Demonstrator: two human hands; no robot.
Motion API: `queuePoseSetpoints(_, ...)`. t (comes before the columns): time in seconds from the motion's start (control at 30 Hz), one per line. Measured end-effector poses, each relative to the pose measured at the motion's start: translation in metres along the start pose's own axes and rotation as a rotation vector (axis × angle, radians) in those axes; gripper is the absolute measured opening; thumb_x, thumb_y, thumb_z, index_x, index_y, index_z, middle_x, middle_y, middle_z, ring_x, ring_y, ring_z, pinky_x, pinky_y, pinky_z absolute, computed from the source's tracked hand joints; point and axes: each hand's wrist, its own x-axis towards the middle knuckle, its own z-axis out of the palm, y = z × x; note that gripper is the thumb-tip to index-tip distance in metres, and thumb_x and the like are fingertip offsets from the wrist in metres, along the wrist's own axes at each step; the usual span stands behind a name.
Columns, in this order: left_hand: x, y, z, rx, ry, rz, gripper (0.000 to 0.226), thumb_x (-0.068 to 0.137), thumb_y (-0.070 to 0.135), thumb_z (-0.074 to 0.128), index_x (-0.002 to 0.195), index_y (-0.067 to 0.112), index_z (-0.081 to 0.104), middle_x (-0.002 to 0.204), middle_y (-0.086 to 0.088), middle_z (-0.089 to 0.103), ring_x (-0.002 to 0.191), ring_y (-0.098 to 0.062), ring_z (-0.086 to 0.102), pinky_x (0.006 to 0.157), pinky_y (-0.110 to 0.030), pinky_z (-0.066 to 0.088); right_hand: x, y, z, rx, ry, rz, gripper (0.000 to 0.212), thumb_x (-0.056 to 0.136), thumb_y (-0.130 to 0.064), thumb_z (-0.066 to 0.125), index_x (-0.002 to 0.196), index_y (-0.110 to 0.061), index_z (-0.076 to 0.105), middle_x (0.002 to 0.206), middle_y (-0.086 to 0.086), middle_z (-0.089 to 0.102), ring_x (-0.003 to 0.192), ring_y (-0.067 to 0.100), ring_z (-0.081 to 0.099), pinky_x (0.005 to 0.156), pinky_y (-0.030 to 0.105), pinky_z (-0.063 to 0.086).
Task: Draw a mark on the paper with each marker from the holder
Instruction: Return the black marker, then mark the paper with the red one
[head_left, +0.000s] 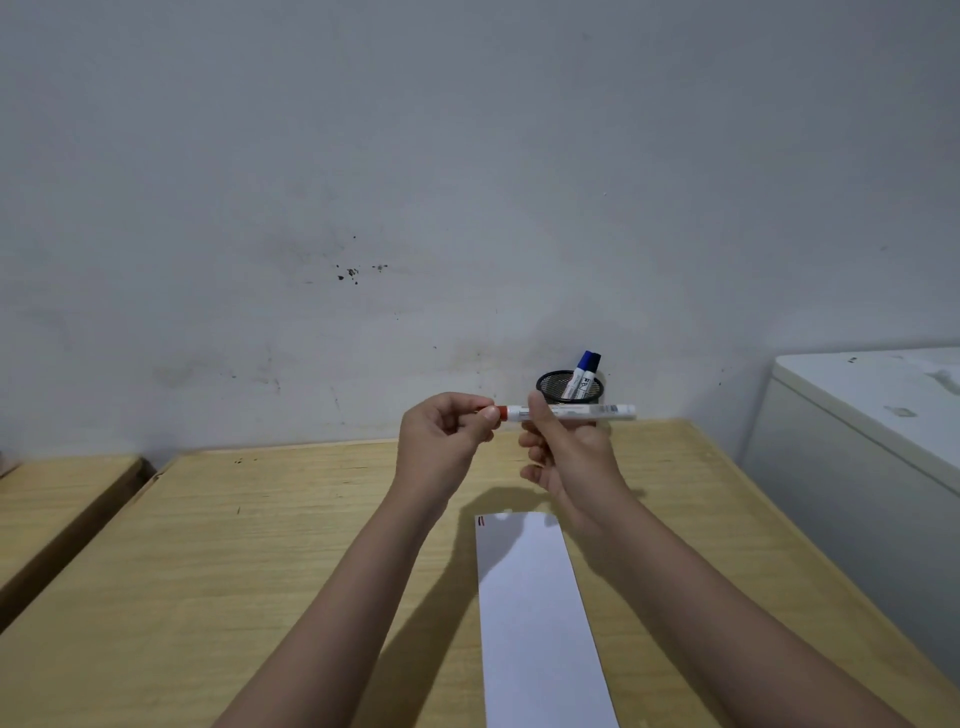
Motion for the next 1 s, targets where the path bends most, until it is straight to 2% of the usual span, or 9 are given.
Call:
queuePoseSetpoints(0.07, 0.004, -0.003, 0.002, 0.055, 0.081, 0.014, 0.007, 0.080, 0.006, 0.069, 0.086, 0.005, 0.067, 0.072, -0.015, 0.065, 0.064, -0.015, 0.060, 0.065, -0.021, 0.051, 0.001, 0.000, -0.006, -0.237, 0.050, -0.079, 0.029, 0.076, -0.034, 0.075, 0.072, -0.007, 0.064, 0.063, 0.004, 0.059, 0.057, 0.014, 0.053, 0.049, 0.025, 0.049)
queuePoseSetpoints(0.23, 0.010, -0.013, 0.013, 0.167, 0.049, 0.020, 0.006, 0.077, 0.010, 0.073, 0.079, 0.012, 0.068, 0.063, -0.008, 0.058, 0.066, -0.022, 0.055, 0.063, -0.027, 0.047, 0.020, -0.012, -0.034, -0.915, -0.027, -0.756, 0.018, 0.071, -0.019, 0.079, 0.082, -0.013, 0.066, 0.079, 0.000, 0.064, 0.071, 0.011, 0.058, 0.064, 0.018, 0.045)
queuePoseSetpoints(0.3, 0.013, -0.014, 0.020, 0.179, 0.026, 0.021, 0.008, 0.075, 0.012, 0.075, 0.078, 0.015, 0.069, 0.063, -0.006, 0.059, 0.067, -0.020, 0.057, 0.065, -0.028, 0.048, 0.032, -0.016, -0.043, -1.094, -0.138, -0.822, 0.018, 0.073, -0.019, 0.076, 0.088, -0.012, 0.069, 0.082, 0.002, 0.069, 0.077, 0.016, 0.060, 0.069, 0.026, 0.046)
queuePoseSetpoints(0.43, 0.023, -0.011, 0.032, 0.117, 0.001, 0.047, 0.014, 0.077, 0.014, 0.074, 0.091, 0.016, 0.070, 0.069, -0.002, 0.064, 0.069, -0.014, 0.060, 0.067, -0.021, 0.049, 0.047, -0.028, -0.051, -1.114, -0.195, -0.894, 0.023, 0.080, -0.020, 0.070, 0.103, -0.015, 0.070, 0.084, 0.000, 0.073, 0.073, 0.014, 0.066, 0.068, 0.029, 0.052)
queuePoseSetpoints(0.53, 0.038, -0.015, 0.041, 0.186, 0.002, 0.070, 0.029, 0.079, 0.021, 0.071, 0.107, 0.014, 0.065, 0.083, 0.000, 0.068, 0.076, -0.011, 0.062, 0.068, -0.014, 0.048, 0.064, -0.049, -0.057, -0.916, -0.017, -0.879, 0.039, 0.082, -0.015, 0.067, 0.119, -0.025, 0.060, 0.078, 0.000, 0.069, 0.062, 0.011, 0.065, 0.065, 0.022, 0.055)
queuePoseSetpoints(0.7, 0.066, -0.038, 0.062, 0.519, -0.036, 0.105, 0.040, 0.081, 0.033, 0.067, 0.115, 0.015, 0.061, 0.117, 0.001, 0.062, 0.094, -0.011, 0.059, 0.072, -0.019, 0.044, 0.096, -0.081, -0.068, -0.715, 0.299, -0.838, 0.040, 0.080, -0.010, 0.068, 0.114, -0.024, 0.054, 0.076, -0.009, 0.063, 0.055, 0.004, 0.065, 0.054, 0.012, 0.049)
queuePoseSetpoints(0.83, 0.086, -0.058, 0.077, 0.778, -0.095, 0.156, 0.046, 0.082, 0.041, 0.063, 0.118, 0.013, 0.061, 0.123, -0.004, 0.060, 0.111, -0.024, 0.056, 0.088, -0.038, 0.049, 0.120, -0.069, -0.069, -0.766, 0.343, -0.728, 0.037, 0.077, -0.011, 0.068, 0.108, -0.019, 0.050, 0.075, -0.003, 0.064, 0.056, 0.007, 0.063, 0.052, 0.009, 0.045)
queuePoseSetpoints(0.93, 0.092, -0.065, 0.086, 0.863, -0.102, 0.167, 0.042, 0.084, 0.042, 0.060, 0.111, 0.011, 0.065, 0.119, -0.005, 0.062, 0.112, -0.026, 0.054, 0.084, -0.039, 0.050, 0.133, -0.054, -0.072, -0.866, 0.321, -0.603, 0.033, 0.077, -0.007, 0.066, 0.105, -0.013, 0.051, 0.065, 0.004, 0.062, 0.058, 0.008, 0.058, 0.046, 0.008, 0.039)
queuePoseSetpoints(1.0, 0.093, -0.069, 0.089, 0.890, -0.089, 0.174, 0.037, 0.085, 0.041, 0.059, 0.104, 0.010, 0.067, 0.114, -0.005, 0.064, 0.108, -0.026, 0.055, 0.079, -0.039, 0.051, 0.140, -0.043, -0.075, -0.943, 0.293, -0.508, 0.032, 0.075, -0.005, 0.065, 0.102, -0.012, 0.050, 0.065, 0.011, 0.063, 0.060, 0.019, 0.061, 0.051, 0.020, 0.044)
